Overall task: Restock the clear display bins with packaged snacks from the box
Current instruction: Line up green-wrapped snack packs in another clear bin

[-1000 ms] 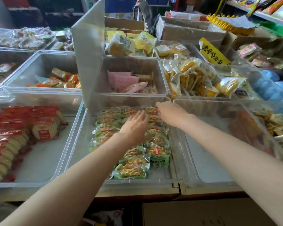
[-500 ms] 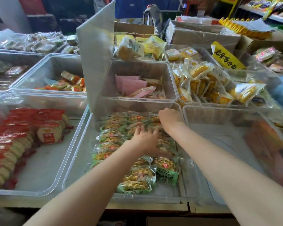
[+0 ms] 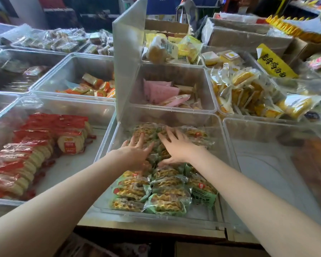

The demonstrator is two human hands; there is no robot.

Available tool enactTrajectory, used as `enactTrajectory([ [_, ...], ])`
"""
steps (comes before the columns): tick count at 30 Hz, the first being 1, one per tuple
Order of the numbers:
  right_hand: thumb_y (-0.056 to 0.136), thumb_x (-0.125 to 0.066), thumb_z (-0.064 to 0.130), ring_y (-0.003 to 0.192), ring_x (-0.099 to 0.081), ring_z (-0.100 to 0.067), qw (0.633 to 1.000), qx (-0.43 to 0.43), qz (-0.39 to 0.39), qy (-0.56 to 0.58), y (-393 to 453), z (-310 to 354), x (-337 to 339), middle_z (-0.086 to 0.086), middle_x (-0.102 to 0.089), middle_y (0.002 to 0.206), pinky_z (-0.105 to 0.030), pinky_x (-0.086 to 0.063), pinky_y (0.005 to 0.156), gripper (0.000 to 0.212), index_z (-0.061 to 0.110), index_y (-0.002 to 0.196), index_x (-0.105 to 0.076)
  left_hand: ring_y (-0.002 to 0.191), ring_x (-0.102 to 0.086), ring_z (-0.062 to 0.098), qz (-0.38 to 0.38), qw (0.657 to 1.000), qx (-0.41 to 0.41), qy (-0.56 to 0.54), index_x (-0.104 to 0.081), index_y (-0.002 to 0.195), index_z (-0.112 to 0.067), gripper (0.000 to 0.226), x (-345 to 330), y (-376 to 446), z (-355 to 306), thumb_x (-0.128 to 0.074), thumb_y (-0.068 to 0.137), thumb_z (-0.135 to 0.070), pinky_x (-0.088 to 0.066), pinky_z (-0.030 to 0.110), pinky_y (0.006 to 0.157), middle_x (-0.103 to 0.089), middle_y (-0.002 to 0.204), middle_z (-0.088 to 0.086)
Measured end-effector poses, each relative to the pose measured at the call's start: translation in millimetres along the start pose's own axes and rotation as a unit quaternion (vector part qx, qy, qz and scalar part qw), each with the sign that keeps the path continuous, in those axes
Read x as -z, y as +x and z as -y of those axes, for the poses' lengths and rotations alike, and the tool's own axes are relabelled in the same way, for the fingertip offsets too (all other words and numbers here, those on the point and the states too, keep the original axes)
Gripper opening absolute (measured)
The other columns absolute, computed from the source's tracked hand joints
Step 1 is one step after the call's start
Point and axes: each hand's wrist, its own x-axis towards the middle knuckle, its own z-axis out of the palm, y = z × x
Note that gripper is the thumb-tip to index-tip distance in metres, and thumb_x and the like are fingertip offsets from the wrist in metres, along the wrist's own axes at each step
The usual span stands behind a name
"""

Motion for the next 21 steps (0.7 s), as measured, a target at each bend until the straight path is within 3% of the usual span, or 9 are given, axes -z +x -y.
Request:
enactTrajectory([
  [4, 0.083, -0.04, 0.069, 0.144, 0.011, -0.034, 0.998, -0.018, 0.022, -0.059, -2, -5, -2, -0.013, 0.021, 0.155, -0.045, 0.005, 0.116, 0.1, 0.018, 0.149, 0.014, 0.14, 0.013, 0.045, 0.021, 0.997, 0.002, 0.077, 0.015, 0.146, -0.036, 0.063, -5, 5, -3, -0.03, 0.101, -0.036, -0.001, 0.052, 0.116, 0.027, 0.149, 0.022],
  [9, 0.09, -0.039, 0.06, 0.146, 0.008, -0.026, 0.997, -0.053, -0.019, -0.06, 1, -1, 0, -0.009, 0.015, 0.157, -0.046, 0.007, 0.116, 0.089, 0.015, 0.15, 0.009, 0.14, 0.013, 0.044, 0.046, 0.992, 0.035, 0.109, 0.011, 0.147, -0.038, 0.069, 2, 6, -9, -0.036, 0.099, -0.021, 0.003, 0.055, 0.115, 0.025, 0.151, 0.02],
  [12, 0.095, -0.04, 0.047, 0.146, 0.001, -0.024, 0.998, 0.029, -0.046, 0.019, -26, 3, 12, -0.011, 0.006, 0.158, -0.038, -0.001, 0.118, 0.075, 0.011, 0.151, -0.006, 0.143, 0.006, 0.04, -0.062, 0.996, 0.014, 0.06, -0.006, 0.15, -0.019, 0.065, 3, -11, -12, -0.042, 0.097, -0.027, -0.001, 0.053, 0.116, 0.014, 0.153, 0.024],
  [14, 0.096, -0.044, 0.036, 0.146, -0.006, -0.023, 0.994, 0.096, -0.01, 0.059, -47, 9, 14, -0.009, 0.002, 0.158, -0.032, -0.006, 0.118, 0.068, 0.012, 0.15, -0.011, 0.145, 0.0, 0.035, -0.11, 0.993, -0.021, 0.028, -0.024, 0.144, -0.002, 0.052, -5, -25, -17, -0.038, 0.098, -0.022, -0.009, 0.052, 0.117, 0.002, 0.154, 0.025],
  [16, 0.096, -0.049, 0.027, 0.145, -0.011, -0.021, 0.99, 0.123, 0.048, 0.053, -60, 19, 2, -0.005, 0.003, 0.158, -0.031, -0.014, 0.118, 0.072, 0.014, 0.151, -0.003, 0.145, -0.003, 0.03, -0.077, 0.996, -0.044, 0.01, -0.018, 0.145, 0.004, 0.053, -18, -33, -27, -0.027, 0.101, -0.024, -0.013, 0.048, 0.117, -0.003, 0.155, 0.022],
  [18, 0.096, -0.049, 0.025, 0.145, -0.012, -0.021, 0.992, 0.098, 0.072, 0.031, -60, 27, -8, -0.002, 0.007, 0.158, -0.033, -0.02, 0.117, 0.077, 0.016, 0.15, 0.005, 0.146, -0.002, 0.026, -0.034, 0.999, -0.019, 0.027, -0.007, 0.148, 0.0, 0.057, -23, -29, -35, -0.023, 0.101, -0.028, -0.006, 0.044, 0.118, -0.003, 0.157, 0.018],
  [21, 0.095, -0.049, 0.02, 0.146, -0.003, -0.025, 0.998, 0.039, 0.053, 0.02, -61, 36, -9, -0.007, 0.009, 0.158, -0.038, -0.012, 0.119, 0.078, 0.014, 0.15, 0.006, 0.145, -0.008, 0.026, -0.017, 0.998, 0.017, 0.061, -0.017, 0.148, -0.006, 0.056, -8, -26, -47, -0.03, 0.099, -0.029, 0.002, 0.044, 0.117, -0.016, 0.156, 0.012],
])
